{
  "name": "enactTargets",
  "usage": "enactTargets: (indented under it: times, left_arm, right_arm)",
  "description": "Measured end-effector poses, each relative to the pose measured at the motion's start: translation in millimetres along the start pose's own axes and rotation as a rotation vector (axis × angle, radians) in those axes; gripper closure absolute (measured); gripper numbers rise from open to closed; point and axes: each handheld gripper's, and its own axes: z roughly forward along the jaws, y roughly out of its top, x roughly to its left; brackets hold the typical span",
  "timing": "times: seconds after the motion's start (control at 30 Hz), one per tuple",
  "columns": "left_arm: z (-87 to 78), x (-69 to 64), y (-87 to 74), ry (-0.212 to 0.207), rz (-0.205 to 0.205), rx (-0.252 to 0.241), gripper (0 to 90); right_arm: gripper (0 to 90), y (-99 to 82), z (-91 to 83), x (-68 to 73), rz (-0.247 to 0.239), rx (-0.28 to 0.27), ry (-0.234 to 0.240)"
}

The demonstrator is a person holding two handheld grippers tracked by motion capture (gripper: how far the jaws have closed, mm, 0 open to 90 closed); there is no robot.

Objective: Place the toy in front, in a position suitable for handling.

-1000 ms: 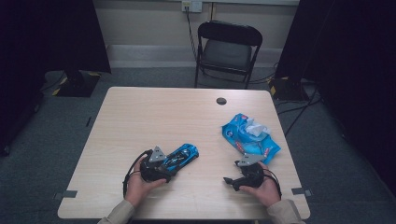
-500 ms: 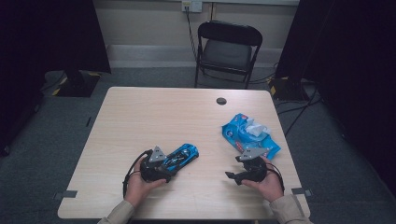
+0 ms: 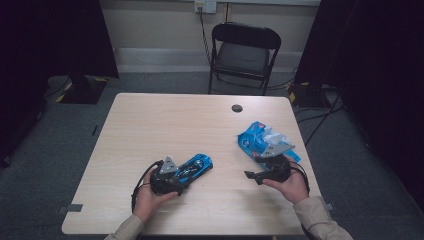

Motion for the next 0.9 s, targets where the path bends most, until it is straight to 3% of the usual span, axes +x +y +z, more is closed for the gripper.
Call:
enactTargets:
  times: [0.13, 0.33, 0.9]
  left_arm:
    - [-0.1, 0.1, 0.1, -0.001, 0.003, 0.002, 23.6]
    - [-0.1, 0.2, 0.1, -0.001, 0.003, 0.003, 23.6]
    - [0.0, 0.0, 0.0, 0.0, 0.0, 0.0, 23.6]
  right_arm:
    - [34.5, 3.4, -3.9, -5.9, 0.024, 0.009, 0.011]
    - [35.2, 11.9, -10.4, -15.2, 0.019, 0.015, -0.02]
    - [42.6, 23.4, -29.4, -45.0, 0.084, 0.025, -0.108]
